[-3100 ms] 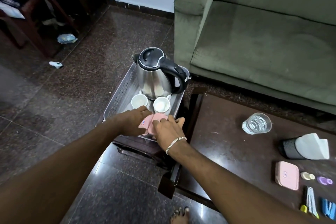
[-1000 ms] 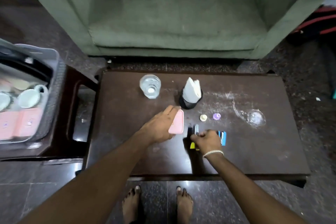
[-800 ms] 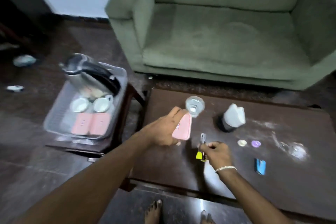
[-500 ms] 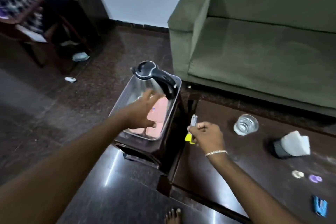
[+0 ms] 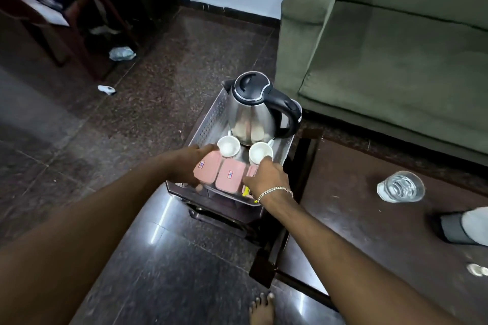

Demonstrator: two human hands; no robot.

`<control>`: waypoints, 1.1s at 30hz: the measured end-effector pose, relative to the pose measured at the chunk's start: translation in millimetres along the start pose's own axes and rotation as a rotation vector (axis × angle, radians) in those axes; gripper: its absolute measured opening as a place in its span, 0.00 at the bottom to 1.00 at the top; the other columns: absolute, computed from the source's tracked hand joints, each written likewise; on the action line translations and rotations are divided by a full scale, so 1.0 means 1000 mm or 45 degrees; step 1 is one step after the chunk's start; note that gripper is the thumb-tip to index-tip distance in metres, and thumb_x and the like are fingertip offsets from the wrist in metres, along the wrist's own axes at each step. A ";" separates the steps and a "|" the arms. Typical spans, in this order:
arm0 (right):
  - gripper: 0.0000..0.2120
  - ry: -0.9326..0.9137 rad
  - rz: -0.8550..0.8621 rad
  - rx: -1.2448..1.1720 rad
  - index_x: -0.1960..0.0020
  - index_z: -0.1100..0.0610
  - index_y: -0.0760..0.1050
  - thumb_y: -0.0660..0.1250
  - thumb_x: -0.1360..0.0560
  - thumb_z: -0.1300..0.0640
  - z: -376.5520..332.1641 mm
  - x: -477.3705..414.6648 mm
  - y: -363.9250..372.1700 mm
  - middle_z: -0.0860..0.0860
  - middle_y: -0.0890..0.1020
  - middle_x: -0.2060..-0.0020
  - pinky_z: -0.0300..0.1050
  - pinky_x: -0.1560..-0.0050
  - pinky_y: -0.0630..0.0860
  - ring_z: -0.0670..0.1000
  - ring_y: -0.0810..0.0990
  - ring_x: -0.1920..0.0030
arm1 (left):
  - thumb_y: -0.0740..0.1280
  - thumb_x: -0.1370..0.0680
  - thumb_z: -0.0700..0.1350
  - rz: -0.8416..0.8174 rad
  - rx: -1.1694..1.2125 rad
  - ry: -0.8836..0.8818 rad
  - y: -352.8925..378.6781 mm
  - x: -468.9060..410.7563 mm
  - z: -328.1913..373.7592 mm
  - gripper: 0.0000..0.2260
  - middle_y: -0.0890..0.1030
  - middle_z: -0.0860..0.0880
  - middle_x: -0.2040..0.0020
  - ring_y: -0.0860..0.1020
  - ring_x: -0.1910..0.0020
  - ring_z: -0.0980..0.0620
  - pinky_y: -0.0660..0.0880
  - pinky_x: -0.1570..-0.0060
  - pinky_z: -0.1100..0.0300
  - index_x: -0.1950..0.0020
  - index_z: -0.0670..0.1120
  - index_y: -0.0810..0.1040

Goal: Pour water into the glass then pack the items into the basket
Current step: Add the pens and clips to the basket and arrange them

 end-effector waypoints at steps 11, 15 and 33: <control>0.19 0.037 -0.062 0.178 0.37 0.61 0.70 0.66 0.27 0.60 0.008 -0.019 0.016 0.62 0.79 0.42 0.52 0.47 0.77 0.66 0.80 0.43 | 0.80 0.30 0.48 -0.067 -0.180 -0.062 0.006 -0.020 -0.023 0.42 0.71 0.43 0.32 0.76 0.36 0.43 0.72 0.47 0.58 0.22 0.52 0.63; 0.17 0.032 -0.065 0.190 0.39 0.60 0.71 0.67 0.27 0.59 0.009 -0.021 0.019 0.62 0.79 0.43 0.52 0.48 0.77 0.66 0.80 0.44 | 0.75 0.25 0.57 -0.018 -0.063 -0.039 0.007 -0.025 -0.027 0.35 0.74 0.42 0.32 0.75 0.34 0.42 0.71 0.40 0.55 0.22 0.52 0.66; 0.10 0.004 0.012 0.137 0.47 0.59 0.76 0.65 0.28 0.63 0.018 -0.019 0.025 0.60 0.80 0.46 0.51 0.50 0.79 0.66 0.80 0.48 | 0.79 0.32 0.58 0.265 -0.409 -0.105 0.019 -0.030 -0.012 0.32 0.77 0.45 0.41 0.83 0.46 0.40 0.73 0.60 0.52 0.35 0.53 0.68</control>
Point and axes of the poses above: each hand's wrist, its own x-axis away from the middle knuckle, its own y-axis out of the palm, z = x × y, the point moved 1 cm from there along -x, towards the middle knuckle
